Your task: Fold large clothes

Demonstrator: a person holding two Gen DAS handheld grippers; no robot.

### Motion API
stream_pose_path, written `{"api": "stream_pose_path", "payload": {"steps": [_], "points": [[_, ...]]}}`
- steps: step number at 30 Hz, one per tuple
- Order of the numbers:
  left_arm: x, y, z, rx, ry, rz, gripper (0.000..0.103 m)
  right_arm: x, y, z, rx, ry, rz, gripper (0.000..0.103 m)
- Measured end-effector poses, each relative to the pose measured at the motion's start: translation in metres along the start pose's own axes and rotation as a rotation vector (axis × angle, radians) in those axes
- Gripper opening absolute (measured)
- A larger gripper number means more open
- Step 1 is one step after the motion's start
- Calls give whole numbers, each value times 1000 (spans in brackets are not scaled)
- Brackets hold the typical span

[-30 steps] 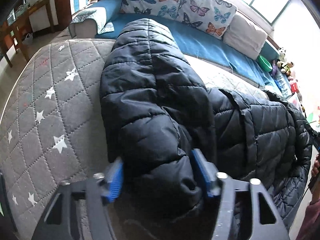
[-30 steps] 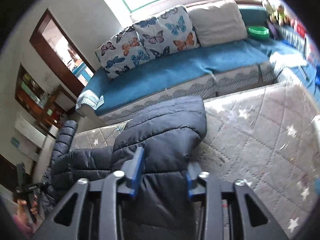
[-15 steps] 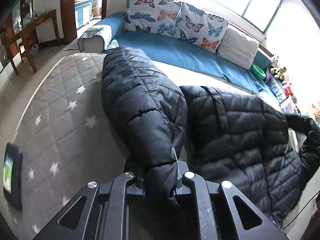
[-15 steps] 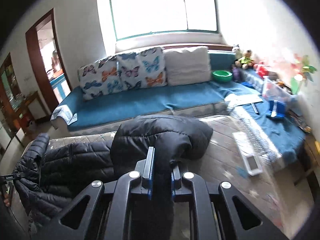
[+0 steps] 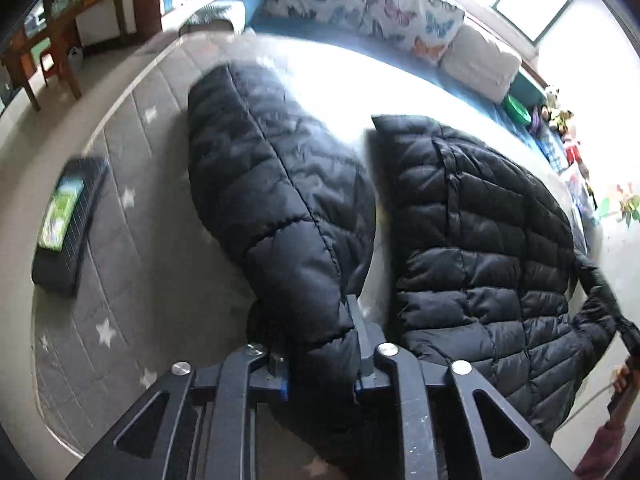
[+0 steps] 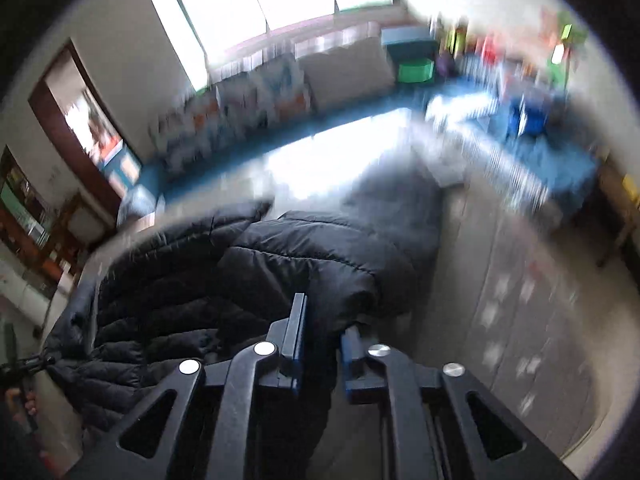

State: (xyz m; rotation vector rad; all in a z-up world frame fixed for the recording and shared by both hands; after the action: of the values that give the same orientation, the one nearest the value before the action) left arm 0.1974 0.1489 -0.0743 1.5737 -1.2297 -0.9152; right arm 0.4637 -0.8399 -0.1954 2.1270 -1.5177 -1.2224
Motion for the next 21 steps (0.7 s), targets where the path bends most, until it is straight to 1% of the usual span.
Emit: {"api": "stream_pose_path", "payload": {"steps": [1, 2, 3, 4, 5, 8, 9, 10, 11, 12, 13, 15, 16, 19, 20, 21], "points": [[-4, 2, 3, -9, 9, -3, 32, 5, -11, 10, -53, -20, 10, 19], [-7, 6, 4, -15, 22, 4, 36, 10, -15, 15, -76, -25, 29, 21], [-10, 11, 4, -19, 31, 13, 45, 11, -16, 18, -86, -19, 46, 25], [-14, 20, 3, -13, 43, 7, 52, 13, -15, 19, -95, -7, 72, 27], [-16, 30, 1, 8, 45, 0, 54, 13, -10, 18, -95, -3, 89, 28], [-15, 61, -12, 82, 15, -33, 68, 13, 16, 14, -66, -8, 111, 31], [-15, 67, -17, 102, 9, -41, 76, 11, 26, 12, -42, 5, 121, 36], [-12, 75, -28, 122, 6, -47, 79, 7, 36, 6, -22, 29, 124, 43], [-6, 81, -34, 134, 7, -43, 79, 1, 43, 5, -5, 48, 125, 45], [-3, 84, -46, 140, 6, -23, 79, -7, 48, -3, 21, 65, 115, 50], [6, 85, -60, 141, 1, 7, 79, -16, 48, -6, 33, 85, 90, 52], [25, 86, -70, 140, -13, 54, 79, -35, 42, 1, 43, 126, 45, 53], [42, 85, -76, 134, -31, 78, 79, -42, 37, 2, 39, 140, 23, 55], [88, 72, -90, 108, -104, 160, 79, -67, -4, -5, -24, 187, -70, 56], [100, 64, -95, 95, -121, 172, 79, -73, -16, -5, -42, 194, -87, 56], [111, 53, -101, 77, -126, 166, 79, -79, -33, -7, -69, 197, -108, 56]]}}
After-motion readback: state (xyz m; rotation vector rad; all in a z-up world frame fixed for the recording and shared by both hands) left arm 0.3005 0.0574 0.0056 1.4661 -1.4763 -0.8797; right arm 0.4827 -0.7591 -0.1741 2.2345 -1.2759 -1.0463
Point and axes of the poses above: each gripper's, at about its wrist camera, not at the fingertips, and y roughly against the way its jaws point, x to its right, z to its underside, the point moved 8 cm from there along -y, roughly the way its jaws point, and after that the axes turned 15 degrees about -z, right-handed, at the moved point
